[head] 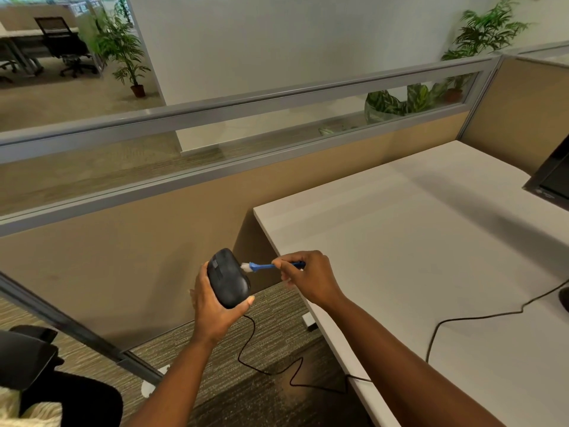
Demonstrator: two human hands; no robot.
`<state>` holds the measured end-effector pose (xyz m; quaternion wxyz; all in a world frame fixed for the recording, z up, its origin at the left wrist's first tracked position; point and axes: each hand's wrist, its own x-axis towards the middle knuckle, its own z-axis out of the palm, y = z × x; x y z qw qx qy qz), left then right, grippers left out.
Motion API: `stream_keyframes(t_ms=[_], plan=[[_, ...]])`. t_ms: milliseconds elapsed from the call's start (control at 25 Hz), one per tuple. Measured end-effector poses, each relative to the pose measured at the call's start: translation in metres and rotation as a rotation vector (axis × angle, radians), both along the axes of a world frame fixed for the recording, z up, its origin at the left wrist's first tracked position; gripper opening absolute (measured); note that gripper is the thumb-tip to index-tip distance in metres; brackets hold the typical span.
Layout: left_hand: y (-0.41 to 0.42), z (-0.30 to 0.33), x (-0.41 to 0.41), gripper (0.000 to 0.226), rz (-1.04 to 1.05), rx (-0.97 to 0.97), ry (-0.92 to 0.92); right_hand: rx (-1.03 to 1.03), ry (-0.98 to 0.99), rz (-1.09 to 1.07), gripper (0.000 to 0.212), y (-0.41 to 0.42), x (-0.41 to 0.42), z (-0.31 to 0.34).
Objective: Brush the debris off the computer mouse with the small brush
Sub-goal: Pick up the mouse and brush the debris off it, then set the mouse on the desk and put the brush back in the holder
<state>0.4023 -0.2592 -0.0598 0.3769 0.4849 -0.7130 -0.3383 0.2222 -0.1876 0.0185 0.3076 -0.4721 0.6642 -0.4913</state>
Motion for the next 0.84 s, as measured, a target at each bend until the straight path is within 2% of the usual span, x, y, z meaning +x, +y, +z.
stream_keyframes(t_ms=[240, 320, 400, 480, 560, 720, 840], plan=[[-0.005, 0.004, -0.003, 0.105, 0.059, -0.027, 0.003, 0.072, 0.052, 0.063, 0.014, 0.004, -0.005, 0.0], [-0.007, 0.007, -0.003, 0.108, 0.077, -0.046, -0.021, 0.077, 0.054, 0.01, 0.014, 0.007, -0.009, -0.001], [-0.005, 0.008, -0.005, 0.109, 0.083, -0.065, -0.065, 0.061, -0.137, -0.13, 0.013, 0.009, -0.011, -0.001], [-0.004, 0.009, -0.006, 0.11, 0.089, -0.09, -0.123, 0.076, -0.47, -0.251, 0.016, 0.01, -0.012, 0.001], [-0.004, 0.011, -0.007, 0.112, 0.082, -0.125, -0.18, 0.121, -0.669, -0.274, 0.019, 0.013, -0.014, 0.004], [-0.008, 0.018, -0.009, 0.124, 0.06, -0.185, -0.344, 0.161, -0.724, -0.199, 0.024, 0.017, -0.017, 0.01], [-0.009, 0.023, -0.014, 0.128, -0.034, -0.274, -0.426, 0.094, -0.698, -0.151, 0.021, 0.022, -0.02, 0.014]])
